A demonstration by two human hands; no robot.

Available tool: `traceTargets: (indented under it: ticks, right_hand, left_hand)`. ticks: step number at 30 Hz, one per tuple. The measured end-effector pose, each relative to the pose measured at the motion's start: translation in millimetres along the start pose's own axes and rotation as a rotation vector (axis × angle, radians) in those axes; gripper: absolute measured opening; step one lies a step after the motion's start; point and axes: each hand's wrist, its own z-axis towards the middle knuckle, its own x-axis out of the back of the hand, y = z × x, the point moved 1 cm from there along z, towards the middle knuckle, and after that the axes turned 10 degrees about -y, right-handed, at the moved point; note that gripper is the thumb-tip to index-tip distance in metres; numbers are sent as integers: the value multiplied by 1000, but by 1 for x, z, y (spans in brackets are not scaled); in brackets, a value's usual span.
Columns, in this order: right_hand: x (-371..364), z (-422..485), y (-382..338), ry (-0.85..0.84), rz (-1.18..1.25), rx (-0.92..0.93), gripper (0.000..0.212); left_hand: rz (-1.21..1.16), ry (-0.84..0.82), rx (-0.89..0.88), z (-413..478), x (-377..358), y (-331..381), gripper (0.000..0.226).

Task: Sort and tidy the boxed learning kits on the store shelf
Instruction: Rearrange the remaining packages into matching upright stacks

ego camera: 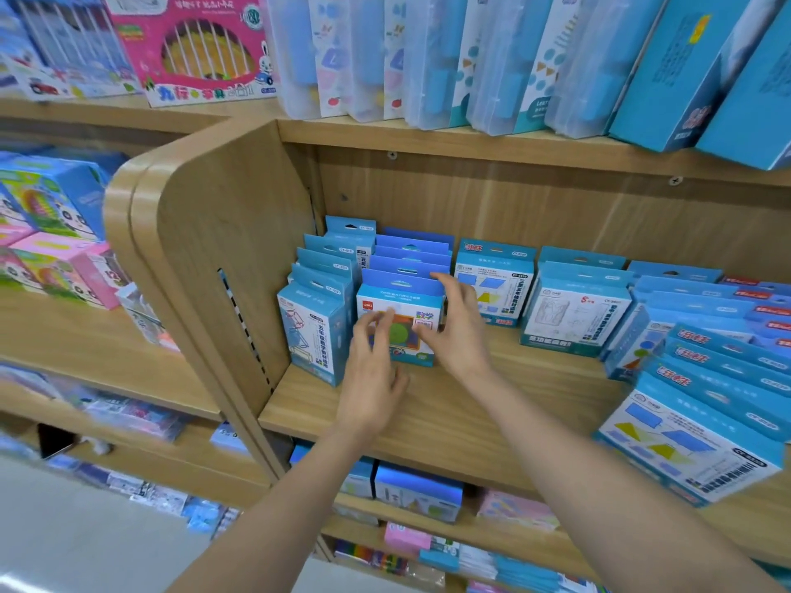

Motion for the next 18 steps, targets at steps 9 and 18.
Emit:
traceTargets:
  ticks: [9, 18]
  right_hand:
    - [25, -16, -9, 7, 60, 134, 66]
    - [130, -93, -17, 343, 99, 47, 28]
  left_hand:
    - [-74, 61, -96, 2, 4, 10, 53]
    - [-398, -260, -437, 17, -40, 89, 49]
